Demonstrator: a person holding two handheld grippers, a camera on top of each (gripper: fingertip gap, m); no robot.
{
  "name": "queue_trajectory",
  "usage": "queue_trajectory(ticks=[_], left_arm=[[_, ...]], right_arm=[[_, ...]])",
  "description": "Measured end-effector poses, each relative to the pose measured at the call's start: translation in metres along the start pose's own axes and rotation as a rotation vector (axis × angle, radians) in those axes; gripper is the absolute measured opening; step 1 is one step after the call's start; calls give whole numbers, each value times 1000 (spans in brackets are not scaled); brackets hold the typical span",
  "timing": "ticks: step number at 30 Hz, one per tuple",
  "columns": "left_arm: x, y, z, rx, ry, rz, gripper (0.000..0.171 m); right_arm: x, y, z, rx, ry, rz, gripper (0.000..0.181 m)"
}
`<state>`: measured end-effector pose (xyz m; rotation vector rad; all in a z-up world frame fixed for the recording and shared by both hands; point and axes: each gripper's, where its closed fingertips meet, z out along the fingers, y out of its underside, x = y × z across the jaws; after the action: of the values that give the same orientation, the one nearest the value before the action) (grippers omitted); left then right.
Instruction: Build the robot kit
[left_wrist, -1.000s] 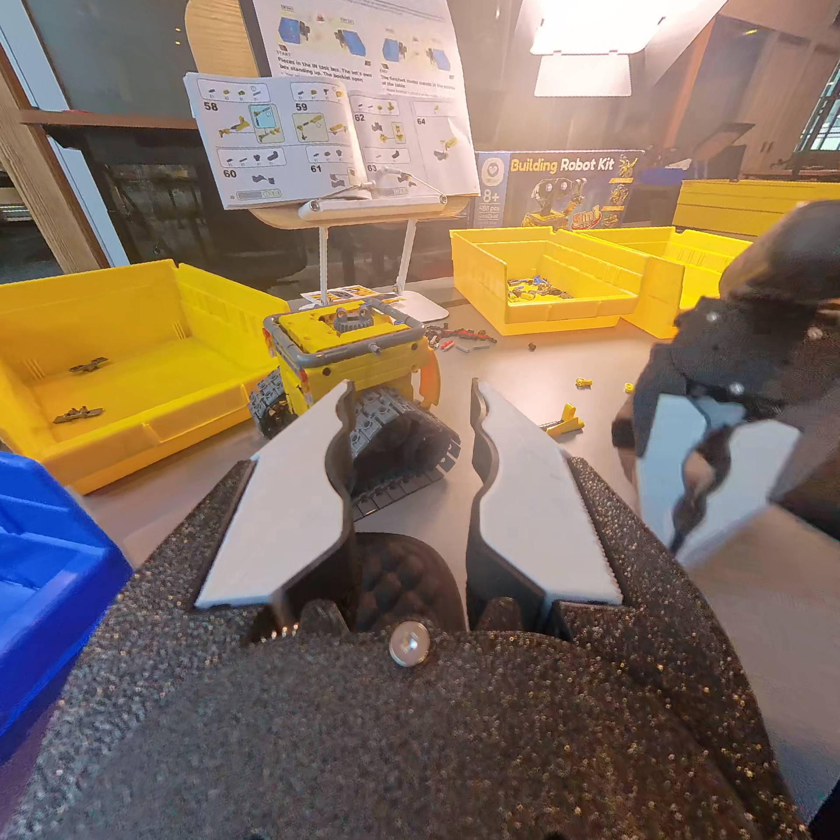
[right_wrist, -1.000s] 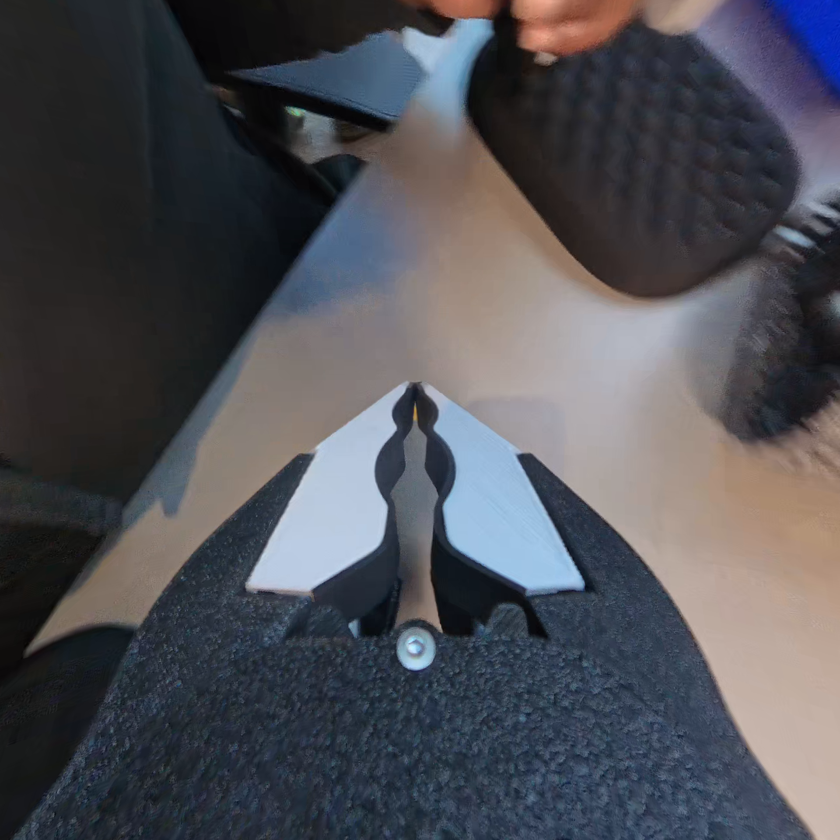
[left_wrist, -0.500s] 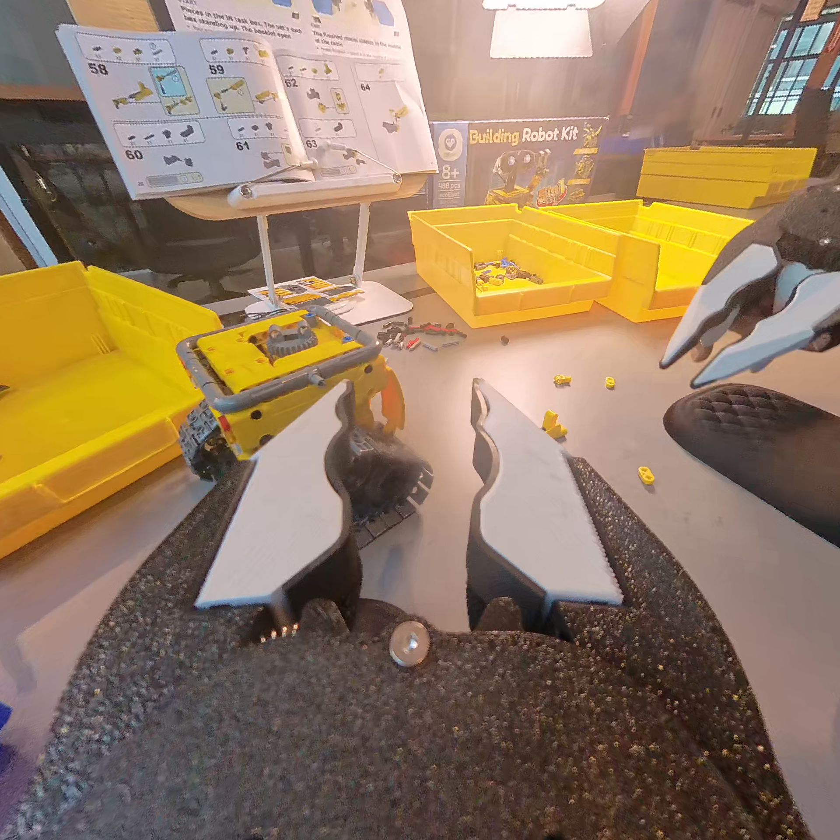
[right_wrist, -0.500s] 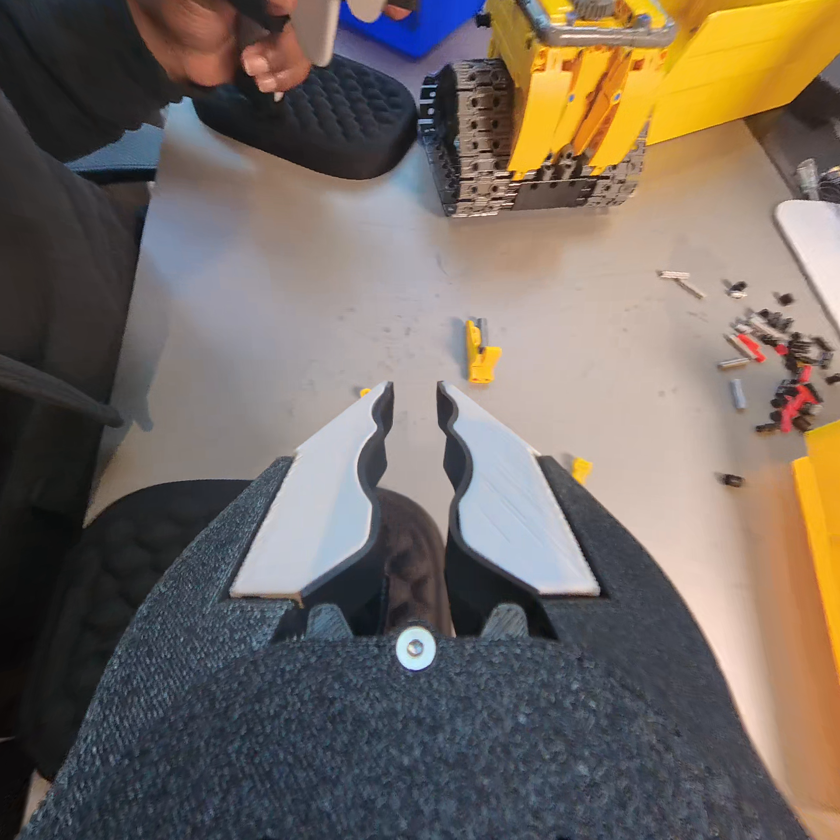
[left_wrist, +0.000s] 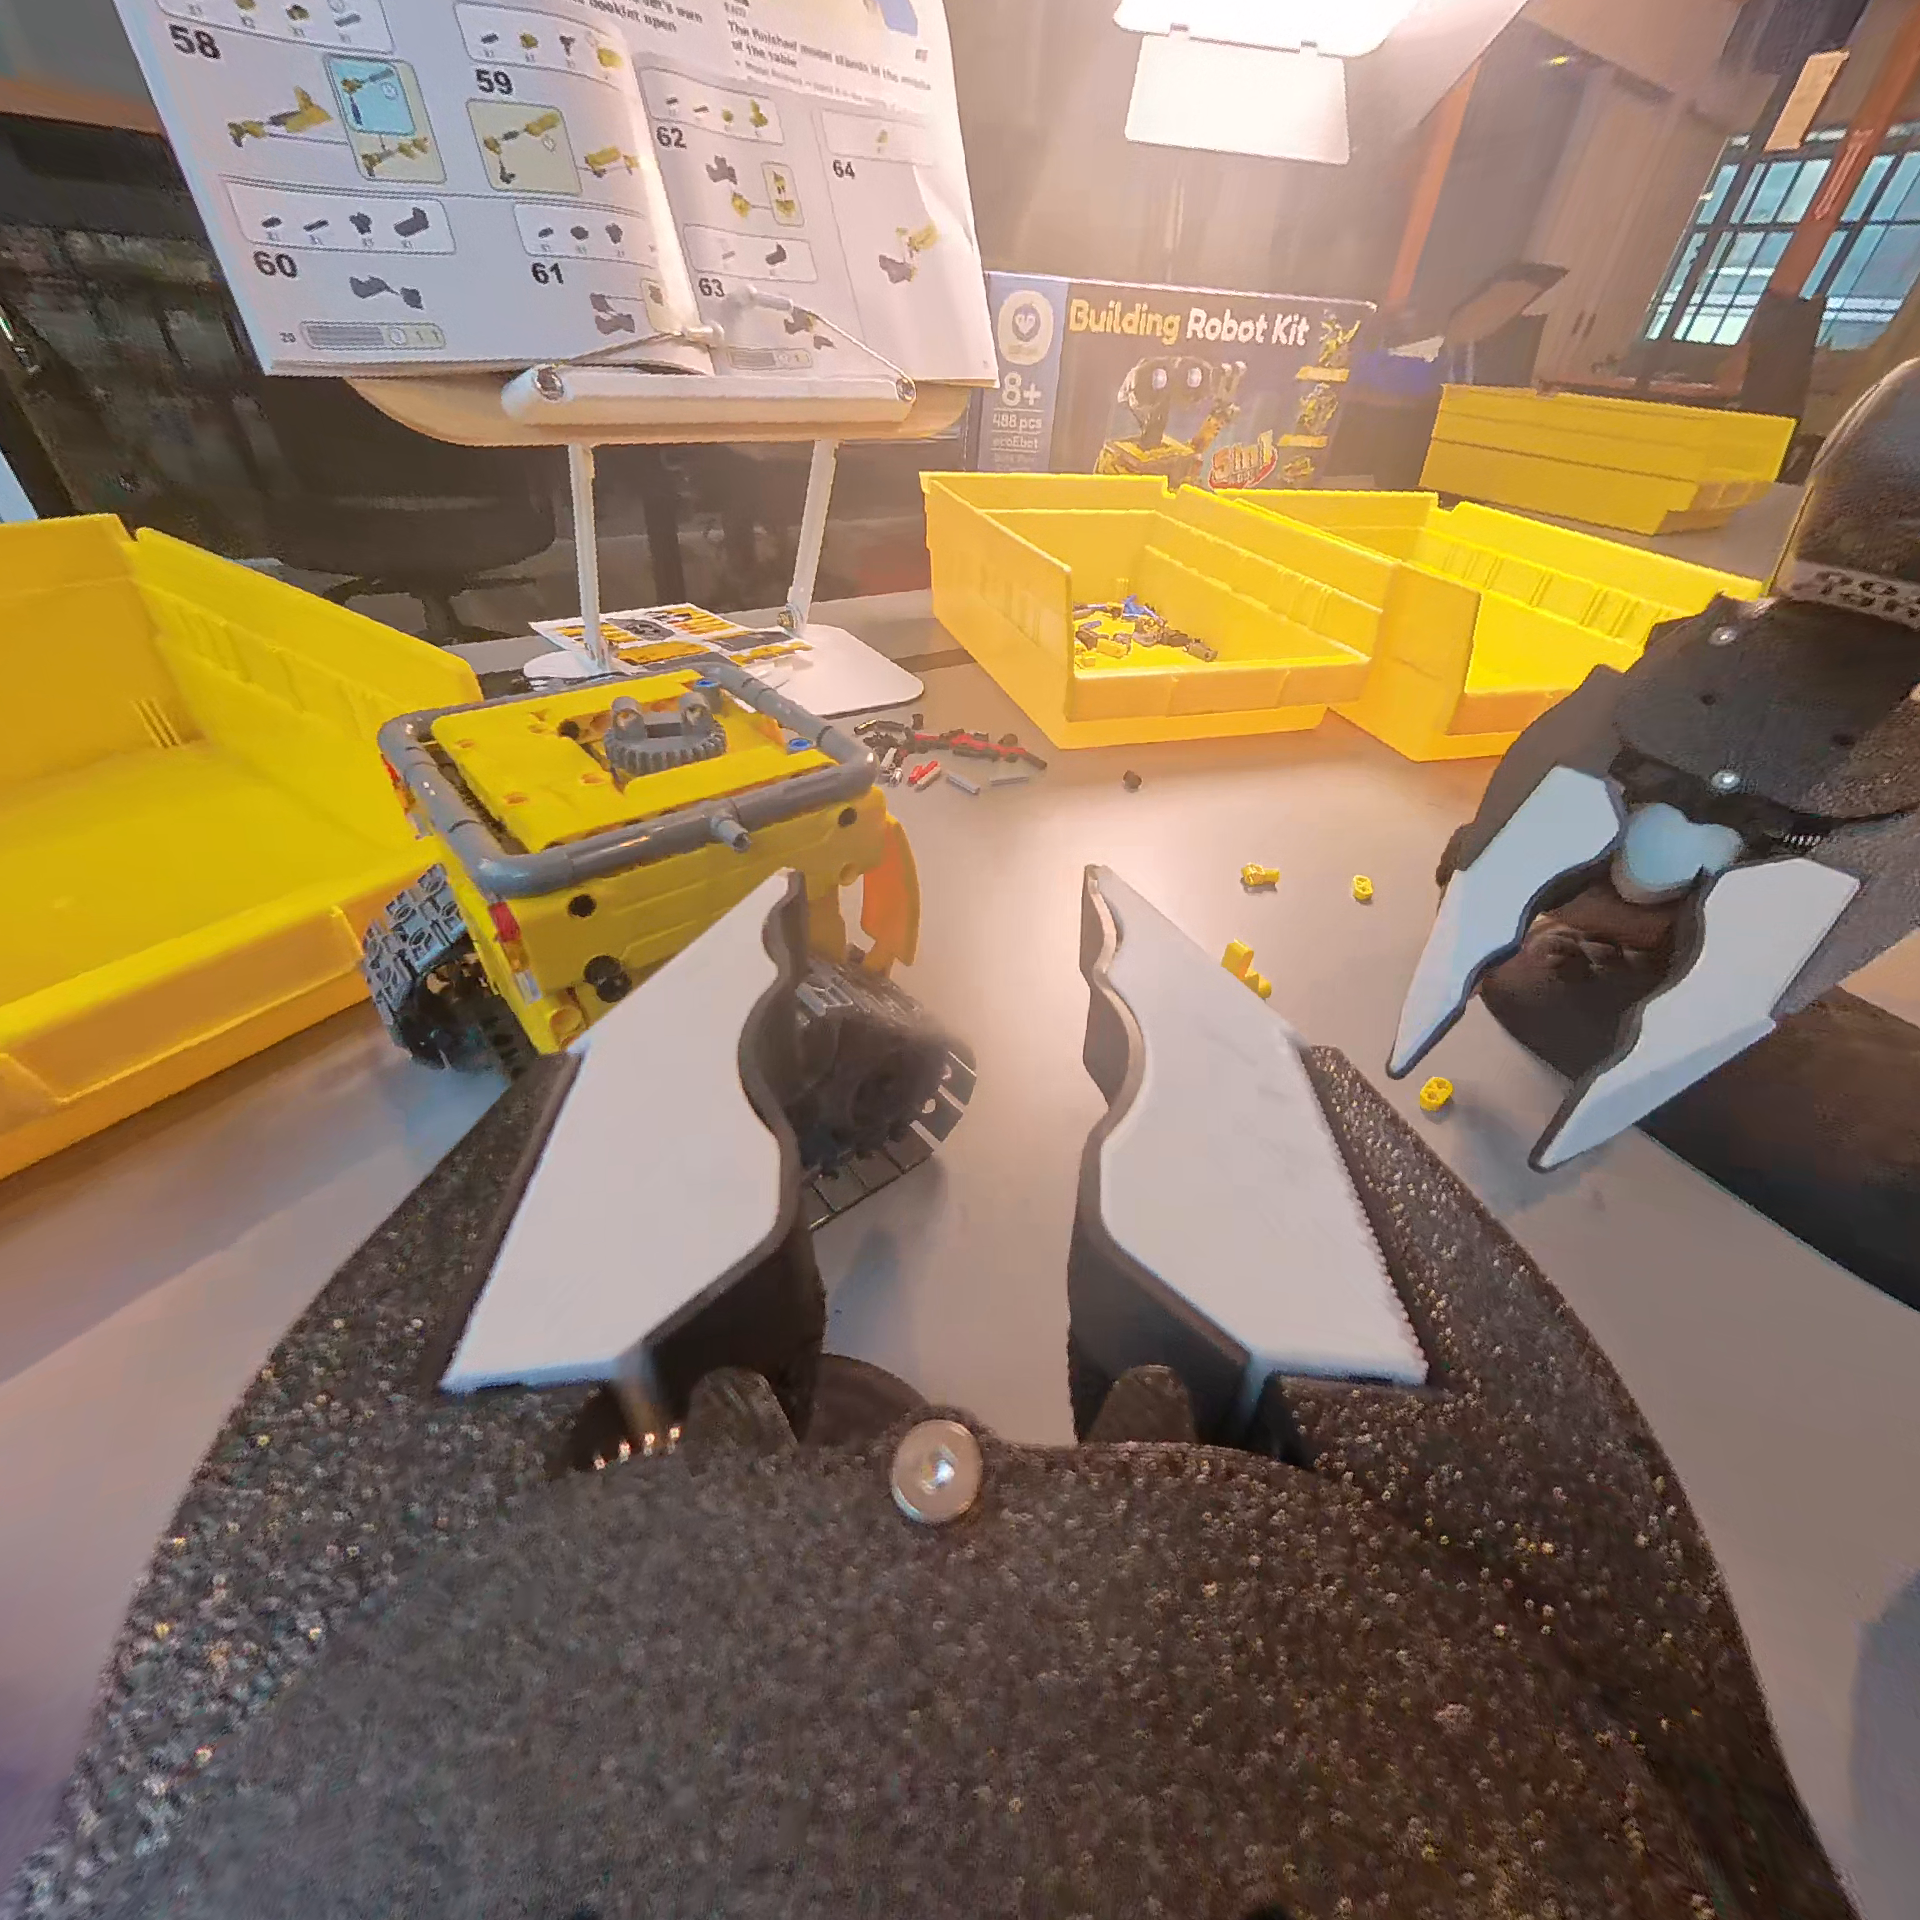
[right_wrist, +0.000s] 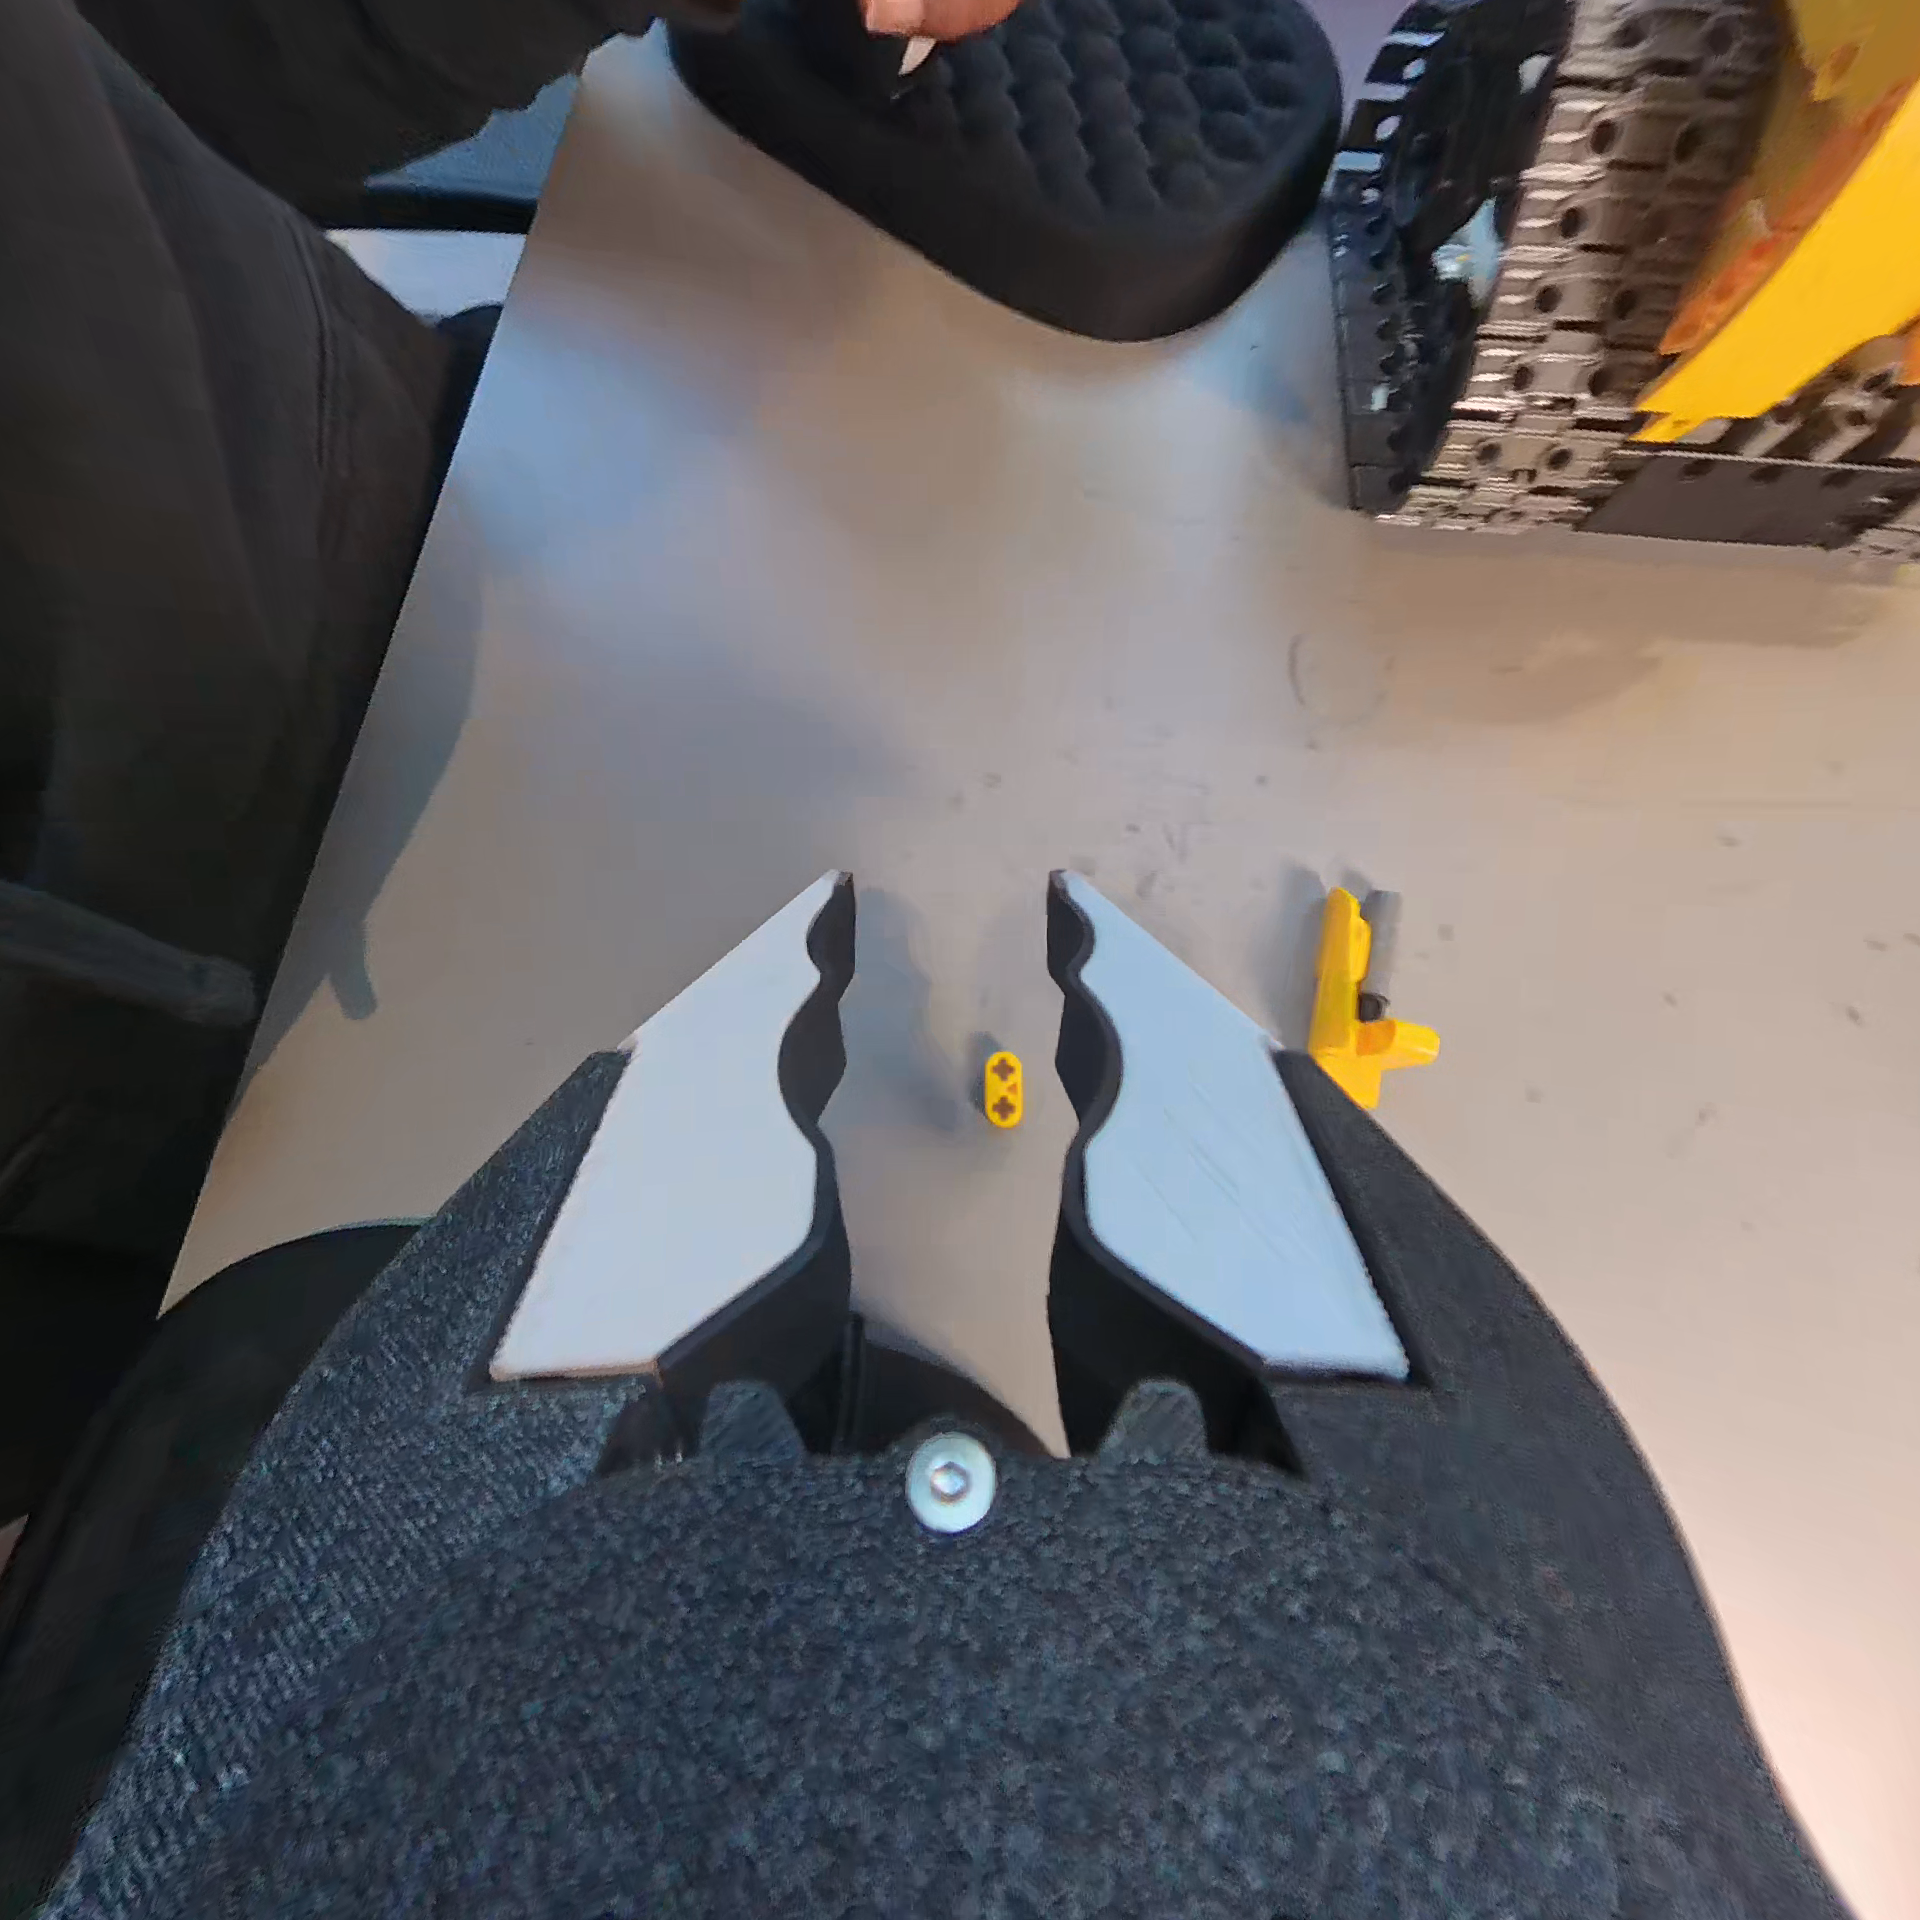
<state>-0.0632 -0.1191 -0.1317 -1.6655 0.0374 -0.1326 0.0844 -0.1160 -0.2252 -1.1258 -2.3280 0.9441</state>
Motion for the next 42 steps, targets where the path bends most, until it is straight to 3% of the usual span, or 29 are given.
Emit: queue_trajectory(ticks=[7, 16, 19, 23, 27, 33, 37, 42], left_arm=[[3, 5, 3, -25, 1, 24, 52], [0, 6, 2, -28, 5, -2, 51], [1, 7, 3, -40, 6, 6, 52], [3, 6, 3, -35, 9, 12, 51], [2, 7, 3, -38, 10, 7, 51], [3, 10, 5, -56, 14, 8, 52], [3, 10, 5, -57, 7, 19, 52], [5, 13, 8, -78, 12, 30, 52]], right_arm=[[-12, 7, 19, -91, -90, -56, 36], [5, 45, -8, -191, -50, 25, 22], [6, 42, -6, -160, -45, 66, 8], [10, 42, -9, -157, -40, 46, 7], [50, 47, -40, -122, 95, 111, 7], [118, 93, -83, -157, 327, 304, 7], [123, 114, -76, -174, 336, 374, 7], [121, 113, -71, -135, 321, 412, 8]])
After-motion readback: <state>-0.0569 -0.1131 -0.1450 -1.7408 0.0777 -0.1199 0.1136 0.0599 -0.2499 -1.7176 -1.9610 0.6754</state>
